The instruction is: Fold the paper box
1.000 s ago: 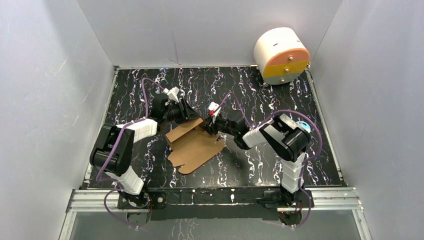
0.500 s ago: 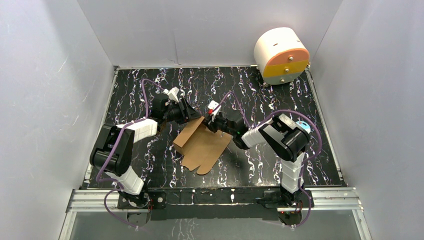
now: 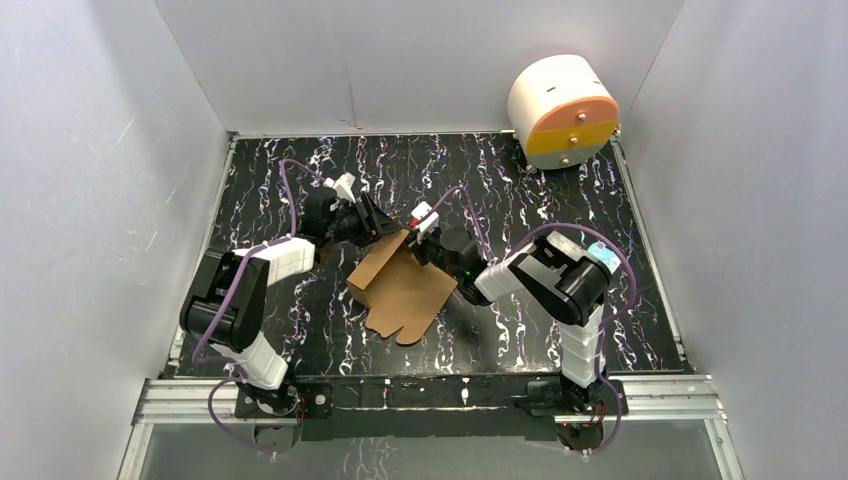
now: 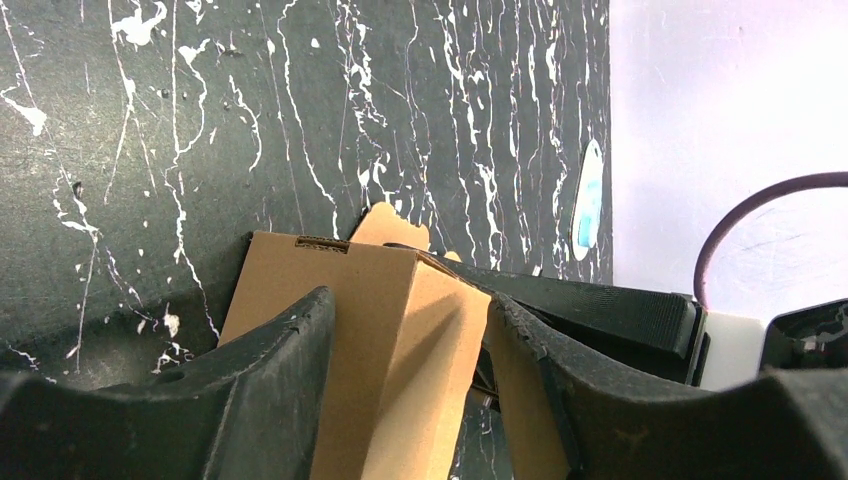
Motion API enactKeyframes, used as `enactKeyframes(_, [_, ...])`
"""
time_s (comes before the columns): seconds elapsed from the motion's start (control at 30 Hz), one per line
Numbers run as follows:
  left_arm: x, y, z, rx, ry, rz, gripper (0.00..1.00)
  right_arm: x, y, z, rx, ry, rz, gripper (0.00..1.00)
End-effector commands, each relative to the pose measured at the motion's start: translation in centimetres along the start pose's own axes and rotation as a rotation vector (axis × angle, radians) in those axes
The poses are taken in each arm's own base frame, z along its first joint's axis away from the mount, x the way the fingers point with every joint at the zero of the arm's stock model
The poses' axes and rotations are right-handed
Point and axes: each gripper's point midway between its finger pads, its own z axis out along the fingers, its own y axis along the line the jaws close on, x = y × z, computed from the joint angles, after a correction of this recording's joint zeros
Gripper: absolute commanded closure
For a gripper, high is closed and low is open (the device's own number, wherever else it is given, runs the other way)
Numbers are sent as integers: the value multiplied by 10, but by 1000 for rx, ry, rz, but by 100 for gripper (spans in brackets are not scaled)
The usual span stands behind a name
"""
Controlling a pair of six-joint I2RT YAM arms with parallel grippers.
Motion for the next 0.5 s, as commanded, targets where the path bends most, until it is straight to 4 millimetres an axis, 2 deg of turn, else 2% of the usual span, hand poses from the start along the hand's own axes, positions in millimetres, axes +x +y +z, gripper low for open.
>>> enactKeyframes(0.0, [15, -35, -8, 110, 64, -3, 46, -18, -22, 8, 150, -59, 26, 83])
enactKeyframes(0.1, [16, -37, -9, 108, 60, -2, 45, -20, -21, 6, 151, -66, 40, 82])
enactKeyframes(0.2, [13, -35, -11, 78, 45, 10, 43, -24, -14, 5, 113, -85, 43, 75])
enactKeyframes(0.33, [-7, -31, -21, -27, -25, 92, 38, -36, -7, -2, 75, -119, 46, 64])
enactKeyframes(0.47, [-32, -28, -42, -157, -128, 178, 35, -44, -8, -12, 75, -132, 43, 52])
